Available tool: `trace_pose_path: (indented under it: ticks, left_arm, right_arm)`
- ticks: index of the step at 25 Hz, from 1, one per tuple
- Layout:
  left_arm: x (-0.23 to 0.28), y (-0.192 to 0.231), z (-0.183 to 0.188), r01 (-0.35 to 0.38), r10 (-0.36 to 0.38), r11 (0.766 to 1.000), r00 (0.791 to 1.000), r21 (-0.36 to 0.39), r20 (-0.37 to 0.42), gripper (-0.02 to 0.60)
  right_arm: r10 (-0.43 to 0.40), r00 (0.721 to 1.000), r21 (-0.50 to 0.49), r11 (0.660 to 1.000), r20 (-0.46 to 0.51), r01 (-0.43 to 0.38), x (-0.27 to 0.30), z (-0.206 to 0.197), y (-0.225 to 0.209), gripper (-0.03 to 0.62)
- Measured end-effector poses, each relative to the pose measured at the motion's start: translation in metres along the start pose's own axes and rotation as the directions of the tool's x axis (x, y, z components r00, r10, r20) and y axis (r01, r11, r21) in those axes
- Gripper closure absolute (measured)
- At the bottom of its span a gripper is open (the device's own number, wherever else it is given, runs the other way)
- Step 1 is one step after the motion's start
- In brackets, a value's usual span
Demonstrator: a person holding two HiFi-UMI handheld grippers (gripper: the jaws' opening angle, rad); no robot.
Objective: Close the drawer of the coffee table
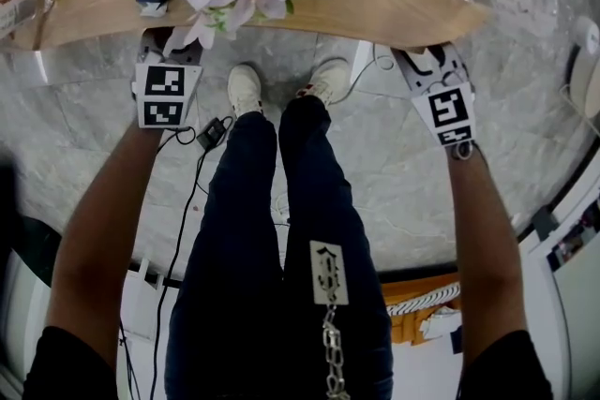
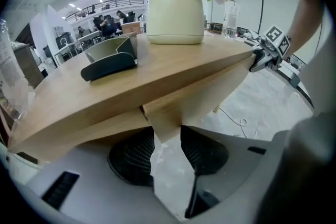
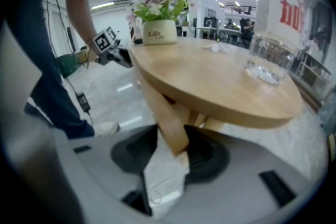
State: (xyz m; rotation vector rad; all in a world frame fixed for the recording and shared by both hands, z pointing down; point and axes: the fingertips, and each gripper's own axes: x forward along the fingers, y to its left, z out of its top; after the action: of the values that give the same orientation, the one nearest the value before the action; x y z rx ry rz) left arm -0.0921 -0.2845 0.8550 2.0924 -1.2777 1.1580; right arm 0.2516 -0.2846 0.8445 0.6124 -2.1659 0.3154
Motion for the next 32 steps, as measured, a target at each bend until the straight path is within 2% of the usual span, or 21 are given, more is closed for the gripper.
trace_pose_path:
  ticks: [4,14,18,28,32]
  left_arm:
    - [-0.013,-0.010,-0.017,0.017,-0.017,1.000,0.999,0.012,-0.033,0.416]
    - [-0.054,-0.047,-0.074,0.049,-0.052,0.998,0.993,-0.027,-0.109,0.422]
    - [-0.058,-0.050,-0.080,0.044,-0.048,0.998,0.992,-0.039,-0.115,0.423]
    - [-0.065,-0.059,-0.095,0.048,-0.055,0.997,0.989,-0.056,-0.137,0.423]
    - [-0.070,-0.064,-0.105,0.051,-0.060,0.997,0.987,-0.063,-0.147,0.423]
  right_arm:
    - [0.023,0.999,0.005,1.000,-0.024,-0.023,-0.007,-0.010,0.022,0.420]
    - [0.078,0.994,0.047,0.996,-0.072,-0.074,-0.030,-0.045,0.093,0.425]
    - [0.070,0.994,0.084,0.994,-0.079,-0.063,-0.032,-0.049,0.100,0.419]
    - [0.115,0.986,0.053,0.993,-0.120,-0.109,-0.038,-0.058,0.117,0.424]
    - [0.126,0.984,0.076,0.990,-0.125,-0.117,-0.040,-0.064,0.129,0.424]
